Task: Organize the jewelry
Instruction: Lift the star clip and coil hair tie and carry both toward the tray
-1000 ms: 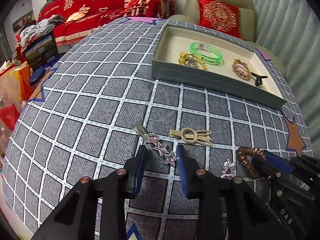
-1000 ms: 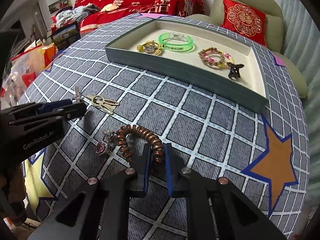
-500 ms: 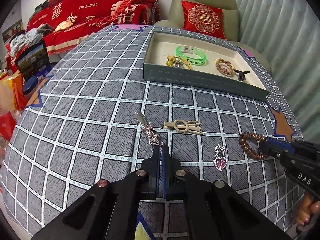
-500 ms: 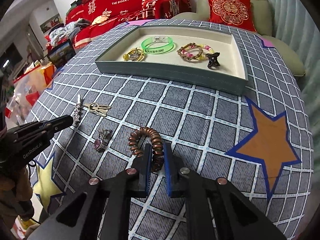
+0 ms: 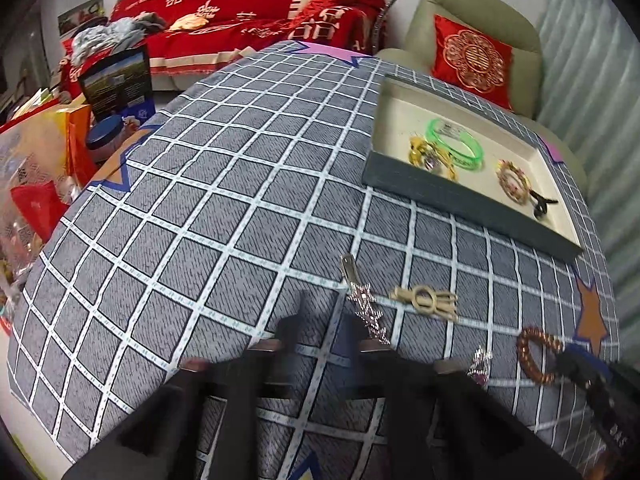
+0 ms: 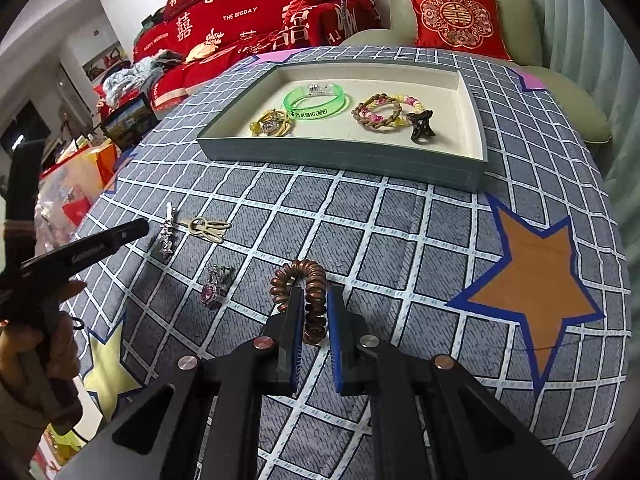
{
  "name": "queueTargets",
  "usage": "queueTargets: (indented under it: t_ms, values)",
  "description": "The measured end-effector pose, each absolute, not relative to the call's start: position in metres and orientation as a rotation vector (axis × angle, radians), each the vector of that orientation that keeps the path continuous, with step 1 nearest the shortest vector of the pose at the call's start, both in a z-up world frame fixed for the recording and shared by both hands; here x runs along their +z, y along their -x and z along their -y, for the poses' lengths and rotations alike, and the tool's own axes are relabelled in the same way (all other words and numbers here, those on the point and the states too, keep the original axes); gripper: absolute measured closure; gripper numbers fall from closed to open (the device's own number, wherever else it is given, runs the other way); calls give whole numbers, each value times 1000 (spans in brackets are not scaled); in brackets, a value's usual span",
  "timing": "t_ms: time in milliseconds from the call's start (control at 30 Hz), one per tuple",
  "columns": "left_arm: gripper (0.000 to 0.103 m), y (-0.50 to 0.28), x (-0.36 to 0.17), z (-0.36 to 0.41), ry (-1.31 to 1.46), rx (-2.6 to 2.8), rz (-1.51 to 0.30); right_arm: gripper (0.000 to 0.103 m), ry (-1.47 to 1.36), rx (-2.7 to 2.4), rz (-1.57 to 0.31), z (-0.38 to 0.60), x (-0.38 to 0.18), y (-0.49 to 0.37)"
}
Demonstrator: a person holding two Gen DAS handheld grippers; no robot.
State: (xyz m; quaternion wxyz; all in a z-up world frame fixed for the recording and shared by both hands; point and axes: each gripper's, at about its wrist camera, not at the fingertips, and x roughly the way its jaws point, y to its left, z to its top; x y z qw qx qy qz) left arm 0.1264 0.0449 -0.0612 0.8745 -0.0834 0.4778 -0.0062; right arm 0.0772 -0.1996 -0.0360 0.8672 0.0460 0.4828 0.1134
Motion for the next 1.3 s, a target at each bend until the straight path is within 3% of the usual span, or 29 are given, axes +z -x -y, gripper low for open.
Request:
queueTargets:
  t_ms: [367,400,567,633,733,767,833,900,1200,1300]
  values:
    - [0,-148,-63,-37,115,77,-989,90,-134,237,-999,209,-34,-74]
    - [8,-151,-65,-38,118,74,-996,90,-136,236,-998,210,-33,-74]
    - [10,-154,-74,-38,145,70,-1029,90,-147,231,-992,214,-32,-74]
    - [21,-153,-76,-38,137,65,-1042,90,-148,231,-996,214,-33,-75]
    - [23,-149,-78,-33,91,52,-1044,90,-146,231,-1003,213,-37,-78]
    - [29,-147,-78,-30,70,46,-1035,90,-146,230,-1005,213,-37,-78]
    - [45,-145,-77,-26,51,14,-1021,90,-146,229,-1009,213,-39,-78]
    - [74,-144,-75,-19,25,-24,-1015,90,-145,227,-1012,213,-40,-78]
    - [75,-133,-70,-24,60,-104,-994,90,-157,243,-1060,216,-51,-82]
    - [75,-127,-66,-28,61,-115,-984,85,-134,233,-1068,214,-53,-84]
